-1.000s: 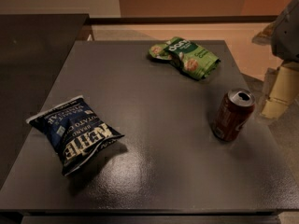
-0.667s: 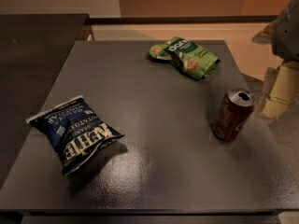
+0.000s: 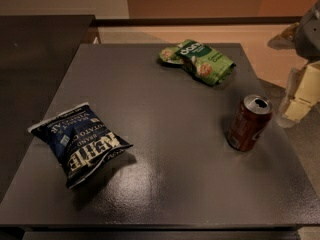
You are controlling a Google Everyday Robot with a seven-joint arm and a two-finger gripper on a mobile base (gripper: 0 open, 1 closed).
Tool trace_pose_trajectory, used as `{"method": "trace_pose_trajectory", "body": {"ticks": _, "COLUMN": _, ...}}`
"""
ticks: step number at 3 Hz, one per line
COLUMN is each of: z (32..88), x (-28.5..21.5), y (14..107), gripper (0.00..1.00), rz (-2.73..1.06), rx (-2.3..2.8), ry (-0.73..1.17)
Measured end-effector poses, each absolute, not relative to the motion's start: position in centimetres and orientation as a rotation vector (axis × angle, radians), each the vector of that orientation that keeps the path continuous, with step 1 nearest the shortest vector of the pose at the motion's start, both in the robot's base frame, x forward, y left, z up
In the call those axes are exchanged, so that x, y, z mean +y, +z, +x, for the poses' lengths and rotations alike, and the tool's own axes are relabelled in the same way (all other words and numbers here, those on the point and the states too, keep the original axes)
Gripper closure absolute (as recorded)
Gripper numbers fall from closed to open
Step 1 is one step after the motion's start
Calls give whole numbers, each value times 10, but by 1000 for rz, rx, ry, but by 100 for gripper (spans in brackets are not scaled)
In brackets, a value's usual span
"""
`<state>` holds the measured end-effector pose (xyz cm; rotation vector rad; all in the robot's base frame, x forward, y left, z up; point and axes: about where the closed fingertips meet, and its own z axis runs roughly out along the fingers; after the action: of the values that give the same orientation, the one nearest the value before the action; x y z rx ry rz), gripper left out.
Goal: Knock coke can over
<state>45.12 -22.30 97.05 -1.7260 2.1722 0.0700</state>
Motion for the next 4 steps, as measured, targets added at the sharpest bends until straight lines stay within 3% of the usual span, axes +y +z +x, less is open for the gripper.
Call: {"method": "trace_pose_trajectory", "body": {"ticks": 4, "z": 428, "x": -206, "y": 931, "gripper": 0, "rz": -1615, "rx": 1954, "ry": 448}}
